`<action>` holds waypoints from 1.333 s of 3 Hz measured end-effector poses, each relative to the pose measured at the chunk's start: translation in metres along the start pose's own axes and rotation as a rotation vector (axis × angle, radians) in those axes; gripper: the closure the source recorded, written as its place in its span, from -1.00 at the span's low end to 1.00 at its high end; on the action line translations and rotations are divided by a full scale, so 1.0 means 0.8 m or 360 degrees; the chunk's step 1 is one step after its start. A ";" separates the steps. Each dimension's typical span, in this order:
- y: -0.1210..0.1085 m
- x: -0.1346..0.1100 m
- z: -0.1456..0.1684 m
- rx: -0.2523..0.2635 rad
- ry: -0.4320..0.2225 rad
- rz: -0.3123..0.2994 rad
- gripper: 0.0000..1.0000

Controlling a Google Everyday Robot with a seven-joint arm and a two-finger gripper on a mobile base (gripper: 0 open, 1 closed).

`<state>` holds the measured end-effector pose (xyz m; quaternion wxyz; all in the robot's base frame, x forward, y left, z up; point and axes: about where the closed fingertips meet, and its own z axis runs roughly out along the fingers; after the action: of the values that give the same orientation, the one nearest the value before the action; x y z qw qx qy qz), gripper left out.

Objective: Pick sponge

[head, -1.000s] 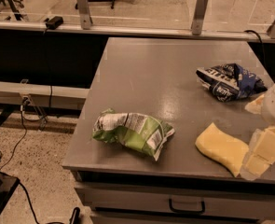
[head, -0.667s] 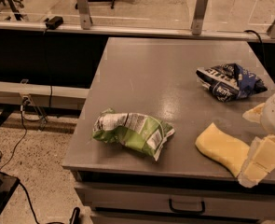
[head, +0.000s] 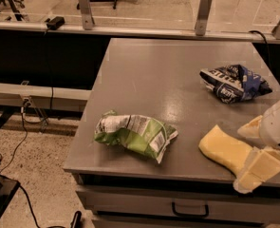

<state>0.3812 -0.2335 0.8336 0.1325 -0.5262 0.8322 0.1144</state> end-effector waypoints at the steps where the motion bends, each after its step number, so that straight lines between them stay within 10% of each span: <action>1: 0.003 0.000 0.007 -0.0001 0.0008 -0.0006 -0.20; 4: -0.014 0.003 -0.020 0.0044 0.0002 0.0058 1.00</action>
Offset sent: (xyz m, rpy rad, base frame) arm -0.0015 0.0008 -0.0166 -0.0156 0.0433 -0.0391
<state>0.3887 -0.2453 0.8471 0.1370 -0.5090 0.8433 0.1050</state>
